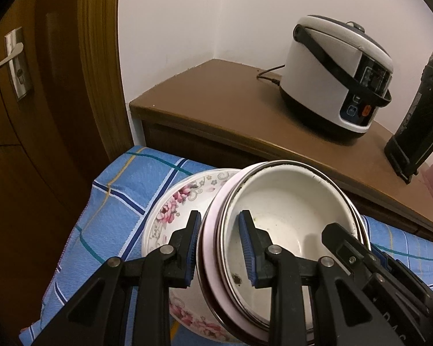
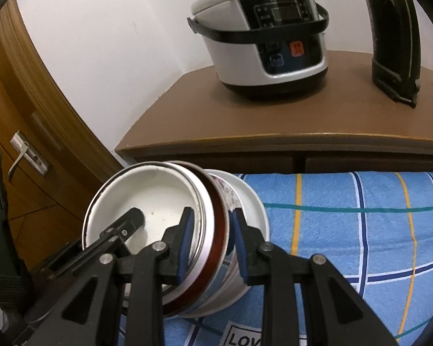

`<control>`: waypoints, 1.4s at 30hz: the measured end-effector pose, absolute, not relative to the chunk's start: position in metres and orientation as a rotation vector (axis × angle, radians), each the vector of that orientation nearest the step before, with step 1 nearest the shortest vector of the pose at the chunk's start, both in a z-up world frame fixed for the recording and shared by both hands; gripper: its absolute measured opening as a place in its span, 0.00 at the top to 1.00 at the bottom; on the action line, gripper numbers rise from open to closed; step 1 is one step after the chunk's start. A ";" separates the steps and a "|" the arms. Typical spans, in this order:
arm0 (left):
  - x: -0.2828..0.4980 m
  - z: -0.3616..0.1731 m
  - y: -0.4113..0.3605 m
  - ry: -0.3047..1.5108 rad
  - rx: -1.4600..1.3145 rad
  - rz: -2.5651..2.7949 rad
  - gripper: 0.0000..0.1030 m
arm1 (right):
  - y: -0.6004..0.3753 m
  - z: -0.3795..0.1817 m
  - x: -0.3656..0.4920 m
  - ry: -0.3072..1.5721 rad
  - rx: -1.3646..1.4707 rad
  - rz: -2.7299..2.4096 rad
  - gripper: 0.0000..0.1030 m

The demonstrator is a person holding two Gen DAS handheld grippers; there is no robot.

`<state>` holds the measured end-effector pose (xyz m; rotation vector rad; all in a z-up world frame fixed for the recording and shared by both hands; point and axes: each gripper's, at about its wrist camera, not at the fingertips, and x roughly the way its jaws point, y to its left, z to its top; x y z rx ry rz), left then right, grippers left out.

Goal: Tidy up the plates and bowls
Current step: 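Lower the nested bowls onto the floral plate stack with both grippers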

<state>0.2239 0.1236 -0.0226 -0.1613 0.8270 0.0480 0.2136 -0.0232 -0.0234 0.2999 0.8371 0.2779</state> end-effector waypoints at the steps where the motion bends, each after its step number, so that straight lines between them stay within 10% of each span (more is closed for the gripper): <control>1: 0.225 -0.024 0.123 0.828 -0.158 0.050 0.71 | -0.023 -0.024 0.215 0.840 0.300 0.277 0.74; 36: 0.220 -0.034 0.129 0.817 -0.129 0.073 0.69 | -0.015 -0.027 0.222 0.846 0.216 0.307 0.75; 42: 0.216 -0.030 0.130 0.813 -0.117 0.096 0.63 | -0.018 -0.025 0.219 0.833 0.229 0.295 0.62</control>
